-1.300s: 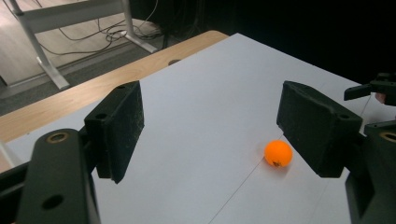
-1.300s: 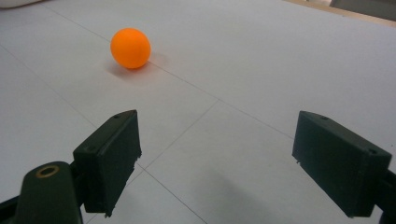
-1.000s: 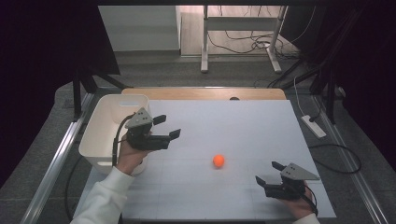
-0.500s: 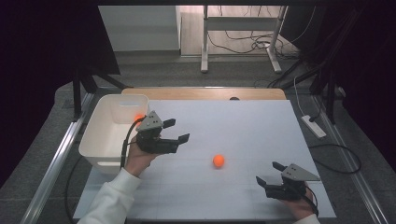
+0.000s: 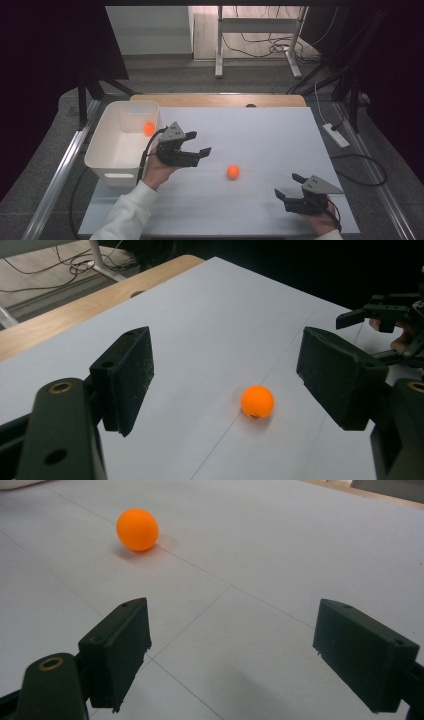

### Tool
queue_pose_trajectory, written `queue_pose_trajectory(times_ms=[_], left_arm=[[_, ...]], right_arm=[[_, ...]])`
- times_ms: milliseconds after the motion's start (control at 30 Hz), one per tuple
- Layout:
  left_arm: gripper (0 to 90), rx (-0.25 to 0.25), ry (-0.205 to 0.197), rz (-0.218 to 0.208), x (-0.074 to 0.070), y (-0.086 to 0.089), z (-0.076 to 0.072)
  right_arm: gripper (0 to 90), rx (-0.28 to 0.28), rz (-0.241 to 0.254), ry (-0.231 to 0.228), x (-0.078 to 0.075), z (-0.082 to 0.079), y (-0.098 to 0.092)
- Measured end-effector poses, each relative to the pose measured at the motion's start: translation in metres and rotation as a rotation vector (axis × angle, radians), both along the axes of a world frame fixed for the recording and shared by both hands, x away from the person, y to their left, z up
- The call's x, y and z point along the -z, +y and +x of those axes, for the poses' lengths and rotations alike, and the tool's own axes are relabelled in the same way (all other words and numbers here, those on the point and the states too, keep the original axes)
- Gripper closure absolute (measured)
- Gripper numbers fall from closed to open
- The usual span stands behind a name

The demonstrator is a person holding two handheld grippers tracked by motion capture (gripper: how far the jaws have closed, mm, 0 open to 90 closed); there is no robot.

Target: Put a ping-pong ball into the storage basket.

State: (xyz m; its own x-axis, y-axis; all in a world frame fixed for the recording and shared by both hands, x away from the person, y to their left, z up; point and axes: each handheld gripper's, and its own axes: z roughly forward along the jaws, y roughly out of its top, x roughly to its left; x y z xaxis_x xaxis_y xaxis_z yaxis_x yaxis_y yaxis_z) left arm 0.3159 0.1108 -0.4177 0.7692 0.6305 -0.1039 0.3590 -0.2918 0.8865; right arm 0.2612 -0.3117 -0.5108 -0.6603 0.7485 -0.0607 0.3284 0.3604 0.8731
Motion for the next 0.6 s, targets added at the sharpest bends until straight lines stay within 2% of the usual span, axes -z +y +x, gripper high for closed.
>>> queue_pose_trajectory(times_ms=[167,600], left_arm=[[23.5,0.012,0.015,0.024,0.005,-0.006,0.002],[23.6,0.035,0.043,0.046,0.017,-0.022,0.007]], right_arm=[[15.1,-0.003,-0.002,0.002,0.000,0.000,0.001],[15.2,-0.006,-0.005,0.003,0.000,0.000,0.002]])
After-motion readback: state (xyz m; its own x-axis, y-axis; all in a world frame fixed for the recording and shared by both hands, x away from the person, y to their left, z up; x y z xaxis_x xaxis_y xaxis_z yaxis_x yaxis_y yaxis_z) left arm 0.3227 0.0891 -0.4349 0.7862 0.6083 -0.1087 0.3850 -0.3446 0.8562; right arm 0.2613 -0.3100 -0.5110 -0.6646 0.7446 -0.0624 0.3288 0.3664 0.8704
